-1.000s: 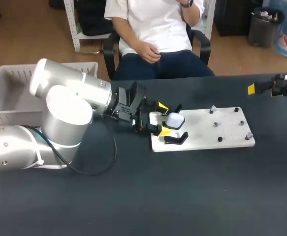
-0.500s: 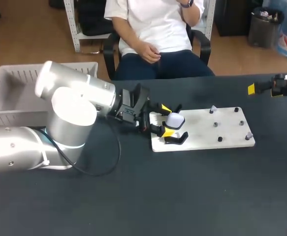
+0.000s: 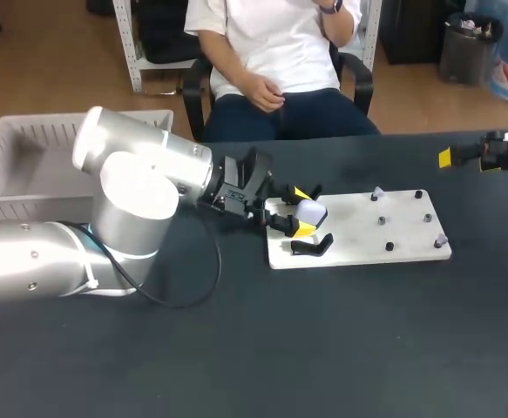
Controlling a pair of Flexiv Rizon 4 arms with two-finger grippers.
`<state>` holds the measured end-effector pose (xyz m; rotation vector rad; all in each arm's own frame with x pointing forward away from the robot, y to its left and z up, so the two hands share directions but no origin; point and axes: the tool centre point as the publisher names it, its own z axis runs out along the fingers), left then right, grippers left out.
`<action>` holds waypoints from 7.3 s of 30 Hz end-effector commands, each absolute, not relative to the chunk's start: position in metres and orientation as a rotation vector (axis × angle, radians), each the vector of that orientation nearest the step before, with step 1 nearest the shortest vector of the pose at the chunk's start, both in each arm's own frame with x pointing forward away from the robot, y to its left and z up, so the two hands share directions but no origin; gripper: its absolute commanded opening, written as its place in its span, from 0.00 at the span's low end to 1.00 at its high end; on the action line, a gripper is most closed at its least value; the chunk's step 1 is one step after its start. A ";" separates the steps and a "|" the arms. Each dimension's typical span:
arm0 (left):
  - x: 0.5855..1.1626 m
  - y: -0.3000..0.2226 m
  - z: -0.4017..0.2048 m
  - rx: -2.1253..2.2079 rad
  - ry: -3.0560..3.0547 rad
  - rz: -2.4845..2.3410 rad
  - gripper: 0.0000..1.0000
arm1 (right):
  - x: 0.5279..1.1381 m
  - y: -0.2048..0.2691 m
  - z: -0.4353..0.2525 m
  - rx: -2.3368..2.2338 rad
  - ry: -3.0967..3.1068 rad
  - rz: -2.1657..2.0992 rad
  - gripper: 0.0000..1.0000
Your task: Pick up each earbud case from the left stands, insert the matching earbuds, close the lid, and place the case in the box.
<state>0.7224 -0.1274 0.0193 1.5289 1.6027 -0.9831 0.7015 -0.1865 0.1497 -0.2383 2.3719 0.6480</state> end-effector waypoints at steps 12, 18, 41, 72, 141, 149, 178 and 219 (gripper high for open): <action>0.725 -0.131 0.013 1.528 1.605 -1.008 0.58 | 0.701 -0.186 0.150 -0.238 2.372 0.647 1.00; 0.725 -0.132 0.012 1.529 1.606 -1.014 0.49 | 0.701 -0.186 0.150 -0.238 2.372 0.647 1.00; 0.728 -0.133 0.011 1.528 1.600 -1.032 0.00 | 0.701 -0.186 0.150 -0.238 2.372 0.647 1.00; 0.735 -0.135 0.094 1.490 1.536 -0.852 0.00 | 0.702 -0.165 0.145 -0.262 2.385 0.650 1.00; 0.705 -0.162 0.139 1.322 1.198 -1.037 0.00 | 0.701 -0.143 0.169 -0.463 2.445 0.397 1.00; 0.708 -0.163 0.147 1.267 1.209 -1.049 0.00 | 0.689 -0.173 0.161 -0.417 2.483 0.269 1.00; 0.711 -0.158 0.152 1.178 1.219 -1.105 0.00 | 0.686 -0.174 0.153 -0.394 2.482 0.271 1.00; 0.709 -0.158 0.154 1.176 1.205 -1.092 0.00 | 0.630 -0.173 0.083 -0.556 2.730 -0.373 1.00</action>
